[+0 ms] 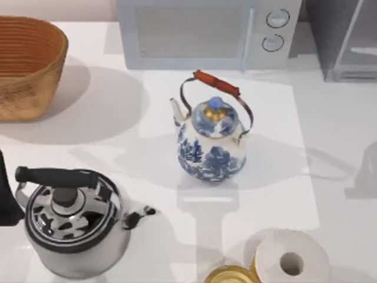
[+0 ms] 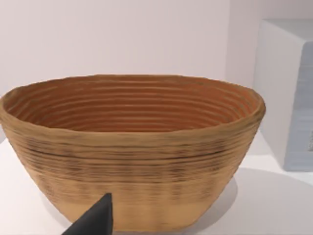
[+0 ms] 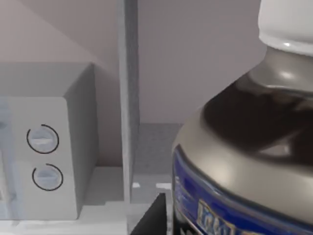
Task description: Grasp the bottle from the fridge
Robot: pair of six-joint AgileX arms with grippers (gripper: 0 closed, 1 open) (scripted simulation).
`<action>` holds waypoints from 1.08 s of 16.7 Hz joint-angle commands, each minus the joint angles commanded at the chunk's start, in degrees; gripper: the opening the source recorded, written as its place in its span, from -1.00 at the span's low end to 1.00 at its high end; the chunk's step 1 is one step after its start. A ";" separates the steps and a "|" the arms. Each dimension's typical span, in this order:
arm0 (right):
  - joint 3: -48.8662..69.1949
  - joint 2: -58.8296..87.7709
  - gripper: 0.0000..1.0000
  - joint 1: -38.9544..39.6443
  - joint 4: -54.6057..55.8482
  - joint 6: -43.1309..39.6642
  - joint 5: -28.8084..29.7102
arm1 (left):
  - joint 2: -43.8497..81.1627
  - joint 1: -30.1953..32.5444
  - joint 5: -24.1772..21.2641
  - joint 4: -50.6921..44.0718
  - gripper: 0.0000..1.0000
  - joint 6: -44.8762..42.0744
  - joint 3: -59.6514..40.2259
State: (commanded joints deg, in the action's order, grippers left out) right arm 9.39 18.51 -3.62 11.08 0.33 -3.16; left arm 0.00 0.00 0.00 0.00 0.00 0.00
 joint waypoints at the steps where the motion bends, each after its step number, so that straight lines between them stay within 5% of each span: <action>1: -2.11 -4.40 -1.00 0.76 -2.46 -0.04 0.67 | 0.00 0.00 0.00 0.00 1.00 0.00 0.00; 6: -8.79 -17.50 -1.00 3.37 -10.36 -0.29 2.94 | 0.00 0.00 0.00 0.00 1.00 0.00 0.00; 14: -9.33 -17.73 -1.00 4.11 -10.52 -0.22 3.76 | 0.00 0.00 0.00 0.00 1.00 0.00 0.00; 18: -9.49 -11.82 -1.00 12.32 -4.89 -0.27 12.03 | 0.00 0.00 0.00 0.00 1.00 0.00 0.00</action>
State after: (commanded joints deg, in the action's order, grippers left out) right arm -0.10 6.69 8.70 6.20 0.06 8.86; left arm 0.00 0.00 0.00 0.00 0.00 0.00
